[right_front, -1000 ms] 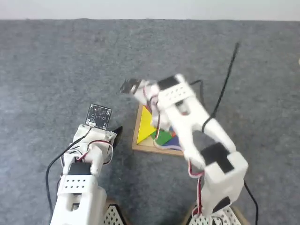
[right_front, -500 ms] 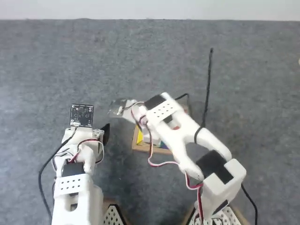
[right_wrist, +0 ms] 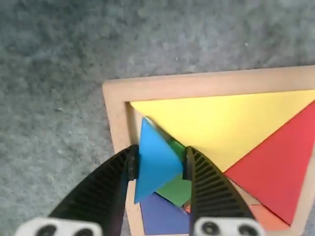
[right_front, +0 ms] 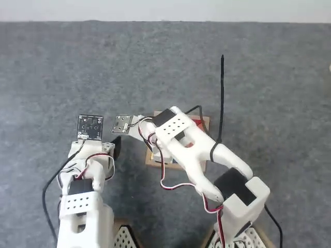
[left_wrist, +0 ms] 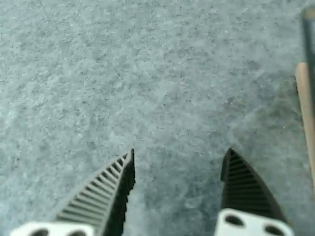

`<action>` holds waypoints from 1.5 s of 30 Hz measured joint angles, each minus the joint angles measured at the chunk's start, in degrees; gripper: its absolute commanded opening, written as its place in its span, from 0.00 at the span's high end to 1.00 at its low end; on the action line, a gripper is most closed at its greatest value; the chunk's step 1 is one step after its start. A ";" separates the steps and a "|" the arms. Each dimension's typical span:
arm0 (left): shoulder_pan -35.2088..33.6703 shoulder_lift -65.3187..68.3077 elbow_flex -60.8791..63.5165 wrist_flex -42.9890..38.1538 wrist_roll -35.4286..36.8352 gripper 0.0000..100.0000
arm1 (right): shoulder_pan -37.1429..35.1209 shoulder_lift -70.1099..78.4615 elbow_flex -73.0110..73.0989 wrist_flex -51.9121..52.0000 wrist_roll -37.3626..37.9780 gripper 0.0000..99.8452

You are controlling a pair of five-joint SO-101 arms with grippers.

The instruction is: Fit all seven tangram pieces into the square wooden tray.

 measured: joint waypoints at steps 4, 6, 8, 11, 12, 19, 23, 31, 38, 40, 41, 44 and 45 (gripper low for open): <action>0.00 0.00 0.00 0.00 0.00 0.72 | -0.62 0.00 0.00 0.00 -0.09 0.90; 0.00 0.00 0.00 0.00 0.00 0.72 | -1.49 0.00 0.00 0.00 -0.09 0.90; 0.00 0.00 0.00 0.00 0.00 0.72 | -1.85 0.00 0.00 0.00 -0.09 0.90; 0.00 0.00 0.00 0.00 0.00 0.72 | -2.02 0.00 0.00 0.00 -0.09 0.90; 0.00 0.00 0.00 0.00 0.00 0.72 | -2.11 0.00 0.00 0.00 -0.09 0.89; 0.00 0.00 0.00 0.00 0.00 0.72 | -2.46 -1.49 3.16 -2.55 -0.09 0.77; 0.00 0.00 0.00 0.00 0.00 0.72 | -2.46 -1.49 3.43 -2.55 0.62 0.75; 0.00 0.00 0.00 0.00 0.00 0.72 | -2.20 -1.49 3.43 -2.46 1.23 0.75; 0.00 0.00 0.00 0.00 0.00 0.72 | 7.12 -3.43 -2.55 4.31 -1.85 0.75; 0.00 0.00 0.00 0.00 0.00 0.72 | 10.11 -7.30 -3.52 5.54 -4.40 0.75; 0.00 0.00 0.00 0.00 0.00 0.72 | 11.16 -9.76 -3.52 6.07 -5.89 0.75; 0.00 0.00 0.00 0.00 0.00 0.72 | 13.63 -18.02 -3.16 6.33 -10.46 0.75; 0.00 0.00 0.00 0.00 0.00 0.72 | 14.33 -20.92 -2.11 6.33 -11.96 0.76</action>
